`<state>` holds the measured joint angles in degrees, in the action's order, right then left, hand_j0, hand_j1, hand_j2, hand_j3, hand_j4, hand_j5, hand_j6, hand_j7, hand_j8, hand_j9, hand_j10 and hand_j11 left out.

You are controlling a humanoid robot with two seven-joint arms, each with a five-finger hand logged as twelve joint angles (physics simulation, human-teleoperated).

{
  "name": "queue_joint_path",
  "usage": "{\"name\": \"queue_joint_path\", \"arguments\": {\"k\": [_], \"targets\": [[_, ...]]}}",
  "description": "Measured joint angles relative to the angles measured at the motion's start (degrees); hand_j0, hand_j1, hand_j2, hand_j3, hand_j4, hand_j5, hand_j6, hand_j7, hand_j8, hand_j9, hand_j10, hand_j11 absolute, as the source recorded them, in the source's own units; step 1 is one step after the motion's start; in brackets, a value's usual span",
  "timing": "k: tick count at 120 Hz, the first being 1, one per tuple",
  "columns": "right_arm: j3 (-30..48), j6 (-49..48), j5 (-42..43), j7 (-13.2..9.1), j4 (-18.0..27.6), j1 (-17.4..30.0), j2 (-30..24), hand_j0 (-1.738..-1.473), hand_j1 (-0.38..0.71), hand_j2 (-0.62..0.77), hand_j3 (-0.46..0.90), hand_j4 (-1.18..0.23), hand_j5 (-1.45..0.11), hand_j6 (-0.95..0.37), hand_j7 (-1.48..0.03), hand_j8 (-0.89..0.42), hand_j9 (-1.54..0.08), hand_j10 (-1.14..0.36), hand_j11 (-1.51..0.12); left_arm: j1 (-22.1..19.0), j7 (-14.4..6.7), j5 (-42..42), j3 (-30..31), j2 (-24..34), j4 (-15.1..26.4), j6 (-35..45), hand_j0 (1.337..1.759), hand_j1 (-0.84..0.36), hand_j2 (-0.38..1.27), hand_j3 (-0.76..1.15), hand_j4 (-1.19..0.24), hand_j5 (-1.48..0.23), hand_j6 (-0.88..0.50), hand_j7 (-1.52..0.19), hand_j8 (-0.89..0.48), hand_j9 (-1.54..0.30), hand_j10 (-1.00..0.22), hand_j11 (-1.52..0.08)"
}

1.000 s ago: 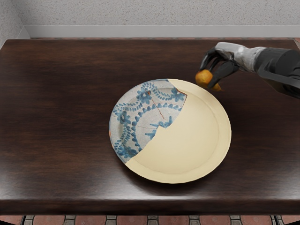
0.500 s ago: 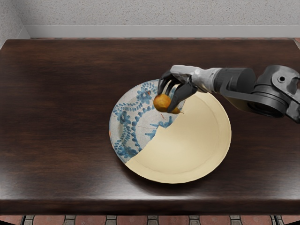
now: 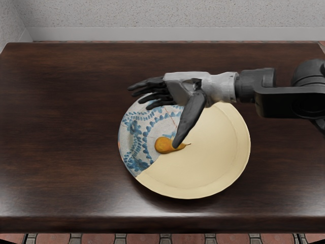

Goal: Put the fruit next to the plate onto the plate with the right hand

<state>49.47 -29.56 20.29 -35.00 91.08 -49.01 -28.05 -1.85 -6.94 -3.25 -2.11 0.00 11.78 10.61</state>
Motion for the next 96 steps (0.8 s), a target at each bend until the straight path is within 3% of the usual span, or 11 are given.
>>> {"name": "queue_joint_path", "arguments": {"k": [32,68,96], "targets": [[14.2,-5.0,-9.3,0.0,0.0,14.6,1.8,-1.658,-0.30,0.01,0.00,-0.05,-0.06,-0.04,-0.06,-0.04,-0.06,-0.05,-0.06,0.0,0.0,0.0,0.0,0.0,0.0,0.0,1.658,0.34,0.00,0.00,0.00,0.00,0.00,0.00,0.00,0.00,0.00,0.00],[34.2,-5.4,-11.2,0.0,-0.4,31.9,-0.6,-1.658,-0.32,0.00,0.00,-0.03,-0.03,-0.02,-0.03,-0.02,-0.03,-0.03,-0.03,0.0,0.0,0.0,0.1,0.0,0.1,0.0,1.658,0.34,0.00,0.00,0.00,0.00,0.00,0.00,0.00,0.00,0.00,0.00],[42.8,-5.4,-13.2,0.0,-1.8,39.1,-2.8,-1.658,-0.33,0.00,0.00,-0.02,-0.03,-0.02,-0.03,-0.02,-0.03,-0.02,-0.03,0.0,0.0,0.0,0.0,0.0,0.1,0.0,1.658,0.34,0.00,0.00,0.00,0.00,0.00,0.00,0.00,0.00,0.00,0.00]]}}
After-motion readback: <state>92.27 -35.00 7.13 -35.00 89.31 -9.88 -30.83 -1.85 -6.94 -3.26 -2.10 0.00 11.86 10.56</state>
